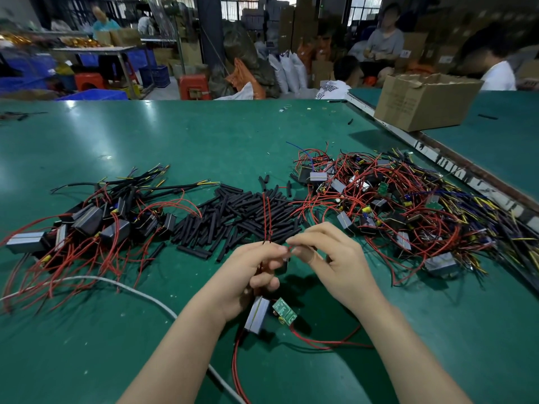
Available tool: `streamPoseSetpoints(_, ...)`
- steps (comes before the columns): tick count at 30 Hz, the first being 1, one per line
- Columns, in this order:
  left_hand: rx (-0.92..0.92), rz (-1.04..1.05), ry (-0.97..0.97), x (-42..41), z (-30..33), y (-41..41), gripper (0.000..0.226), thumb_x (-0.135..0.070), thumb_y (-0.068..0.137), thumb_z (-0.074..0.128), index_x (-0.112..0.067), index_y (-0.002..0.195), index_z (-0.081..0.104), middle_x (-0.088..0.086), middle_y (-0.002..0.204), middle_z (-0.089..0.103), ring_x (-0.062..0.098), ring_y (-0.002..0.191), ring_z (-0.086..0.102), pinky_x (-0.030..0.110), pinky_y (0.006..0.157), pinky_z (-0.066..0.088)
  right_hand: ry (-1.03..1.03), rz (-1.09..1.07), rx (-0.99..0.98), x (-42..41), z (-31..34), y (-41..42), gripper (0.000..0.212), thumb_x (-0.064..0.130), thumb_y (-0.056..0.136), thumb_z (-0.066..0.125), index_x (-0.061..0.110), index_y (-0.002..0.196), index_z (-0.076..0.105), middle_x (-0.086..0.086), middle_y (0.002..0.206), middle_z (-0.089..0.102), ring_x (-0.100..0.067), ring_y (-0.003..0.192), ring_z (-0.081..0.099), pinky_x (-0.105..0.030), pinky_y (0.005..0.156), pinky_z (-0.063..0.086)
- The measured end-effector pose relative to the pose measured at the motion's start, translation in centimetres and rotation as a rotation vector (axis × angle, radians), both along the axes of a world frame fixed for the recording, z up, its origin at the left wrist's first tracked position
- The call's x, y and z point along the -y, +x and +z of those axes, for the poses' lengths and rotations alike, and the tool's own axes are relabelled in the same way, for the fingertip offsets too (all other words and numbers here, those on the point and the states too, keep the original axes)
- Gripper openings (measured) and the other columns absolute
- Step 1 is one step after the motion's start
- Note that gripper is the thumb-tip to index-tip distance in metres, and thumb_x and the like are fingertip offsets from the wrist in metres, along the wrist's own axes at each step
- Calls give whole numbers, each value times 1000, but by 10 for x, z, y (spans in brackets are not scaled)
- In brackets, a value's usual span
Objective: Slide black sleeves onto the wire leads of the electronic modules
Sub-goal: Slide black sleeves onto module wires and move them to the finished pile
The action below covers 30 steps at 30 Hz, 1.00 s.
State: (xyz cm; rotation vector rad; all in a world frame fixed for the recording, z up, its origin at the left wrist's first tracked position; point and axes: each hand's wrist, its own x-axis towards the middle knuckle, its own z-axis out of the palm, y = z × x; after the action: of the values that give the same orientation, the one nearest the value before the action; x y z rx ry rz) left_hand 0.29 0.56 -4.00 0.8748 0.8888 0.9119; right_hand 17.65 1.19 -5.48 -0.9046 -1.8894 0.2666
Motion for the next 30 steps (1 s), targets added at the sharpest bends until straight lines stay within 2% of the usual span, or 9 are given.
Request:
streamPoseSetpoints(6,212,-143,-283,-2,4,-5,10,-18,67,67,-9,63,67,-8,55,39,0,24,23,12,37,40,140,-68,122,-1,-3,-1,18,22,92,60,9,93,72,0,86,63,-20,78,59,-36,66,50)
streamPoseSetpoints(9,241,-133,-305,-3,5,-8,12,-17,69,66,-7,63,67,-8,54,39,0,23,23,10,35,38,156,-86,158,1,-1,-3,20,24,92,58,8,87,69,1,81,62,-19,74,55,-32,67,47)
streamPoseSetpoints(11,179,-101,-223,-3,5,-9,11,-18,69,67,-10,62,68,-8,54,40,0,24,23,7,39,32,77,-92,145,5,1,-6,20,26,93,57,11,82,67,9,77,57,-12,72,52,-26,65,43)
streamPoseSetpoints(14,-3,-20,-11,-3,3,-9,15,-13,77,66,-13,63,61,-7,52,39,0,28,23,11,42,34,-337,-67,-3,11,6,-16,26,28,93,58,29,67,62,16,62,53,2,58,45,-15,59,33)
streamPoseSetpoints(17,-194,25,236,-1,1,-7,28,-5,86,62,-15,61,59,-5,46,39,4,28,26,16,44,42,-939,72,-336,12,17,-20,41,19,92,54,28,52,59,9,51,45,-7,50,49,-21,49,28)
streamPoseSetpoints(20,-296,24,355,2,0,-2,20,-4,87,61,-9,69,56,-5,42,39,6,28,30,18,46,46,-1271,158,-591,12,24,-14,39,19,90,51,22,51,56,7,51,36,-10,47,49,-16,37,18)
streamPoseSetpoints(23,-228,77,272,0,-1,-1,28,-5,87,61,-15,61,59,-6,44,38,6,28,28,19,45,44,-1212,190,-509,11,24,-10,36,29,94,54,22,61,66,7,55,49,-8,51,52,-14,38,23)
streamPoseSetpoints(27,-126,91,142,-1,-1,1,31,-8,86,62,-16,56,57,-6,49,39,5,29,24,18,43,42,-893,37,-403,9,20,-12,38,47,93,45,22,78,69,9,62,61,-6,57,56,-13,47,35)
streamPoseSetpoints(30,-60,74,66,-1,0,1,38,-10,88,60,-19,51,60,-7,51,39,3,30,24,17,44,42,-627,-54,-277,8,15,-9,39,57,83,43,28,94,66,11,70,65,-1,65,59,-16,64,46)
